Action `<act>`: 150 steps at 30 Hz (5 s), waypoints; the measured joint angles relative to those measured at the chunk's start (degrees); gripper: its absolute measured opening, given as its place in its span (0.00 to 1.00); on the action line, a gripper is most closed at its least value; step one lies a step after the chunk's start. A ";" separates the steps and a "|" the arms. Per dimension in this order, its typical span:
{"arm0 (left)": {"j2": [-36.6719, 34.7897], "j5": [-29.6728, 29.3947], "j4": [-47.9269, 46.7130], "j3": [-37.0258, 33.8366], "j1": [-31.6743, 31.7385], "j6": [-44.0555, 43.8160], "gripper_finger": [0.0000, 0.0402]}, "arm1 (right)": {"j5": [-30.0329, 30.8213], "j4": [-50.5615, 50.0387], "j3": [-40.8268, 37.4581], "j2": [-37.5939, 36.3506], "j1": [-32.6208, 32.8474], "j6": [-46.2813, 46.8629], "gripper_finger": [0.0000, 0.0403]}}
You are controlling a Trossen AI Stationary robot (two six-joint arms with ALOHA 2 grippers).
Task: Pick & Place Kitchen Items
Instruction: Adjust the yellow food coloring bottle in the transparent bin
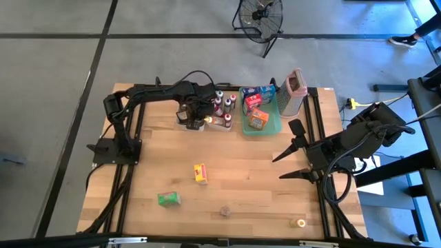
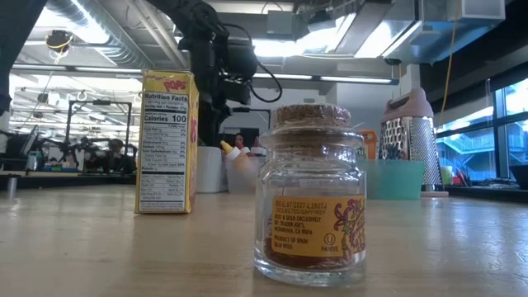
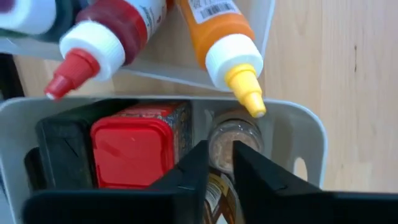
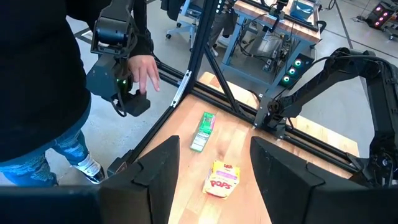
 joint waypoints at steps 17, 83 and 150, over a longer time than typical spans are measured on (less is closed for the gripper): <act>-3.27 3.42 1.47 0.00 -0.13 3.53 0.49 | 0.11 -0.47 0.00 0.00 -0.11 -0.02 0.49; -25.21 16.20 -7.36 -3.28 7.17 1.83 0.43 | 0.11 -1.10 0.00 0.04 -0.25 -1.28 0.50; -22.18 17.24 60.77 -42.49 4.00 1.41 0.38 | -0.09 2.30 0.00 0.04 -14.47 1.22 0.49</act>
